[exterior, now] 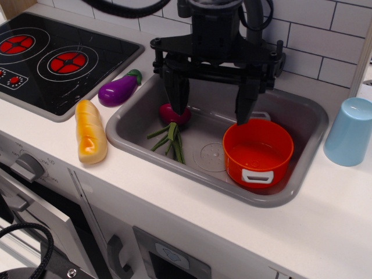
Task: Put beet in pot sink
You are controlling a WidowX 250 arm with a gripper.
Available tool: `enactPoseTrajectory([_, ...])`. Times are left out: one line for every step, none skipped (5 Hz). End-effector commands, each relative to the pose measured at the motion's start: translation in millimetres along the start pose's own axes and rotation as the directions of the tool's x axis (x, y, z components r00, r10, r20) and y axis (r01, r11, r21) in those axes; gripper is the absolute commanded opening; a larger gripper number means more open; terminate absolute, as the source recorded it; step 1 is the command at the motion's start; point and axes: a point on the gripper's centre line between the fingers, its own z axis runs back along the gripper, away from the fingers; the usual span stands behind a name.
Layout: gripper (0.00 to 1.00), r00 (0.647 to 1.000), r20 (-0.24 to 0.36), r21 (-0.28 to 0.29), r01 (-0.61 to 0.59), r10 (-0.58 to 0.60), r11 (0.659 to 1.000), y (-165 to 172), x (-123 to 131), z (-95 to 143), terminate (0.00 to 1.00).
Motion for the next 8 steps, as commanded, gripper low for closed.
enactPoseTrajectory([1.0, 1.0, 0.0, 0.0, 0.0, 0.0, 1.0, 0, 0, 0, 0.0])
enactPoseTrajectory([1.0, 0.998, 0.061, -0.028, 0.006, -0.005, 1.0, 24, 10, -7, 0.0])
enactPoseTrajectory([1.0, 0.995, 0.095, -0.03, -0.004, 0.007, 1.0, 50, 25, -16, 0.0])
enactPoseTrajectory([1.0, 0.988, 0.147, -0.03, -0.04, 0.044, 0.999, 80, 44, -29, 0.0])
enactPoseTrajectory([1.0, 0.982, 0.179, -0.021, -0.063, 0.066, 0.998, 89, 54, -44, 0.0])
enactPoseTrajectory([1.0, 0.976, 0.204, -0.042, -0.065, 0.072, 0.997, 84, 59, -66, 0.0])
enactPoseTrajectory([1.0, 0.973, 0.204, -0.072, -0.092, 0.105, 0.993, 81, 71, -82, 0.0])
enactPoseTrajectory([1.0, 0.969, 0.205, -0.066, -0.125, 0.136, 0.99, 75, 81, -95, 0.0])
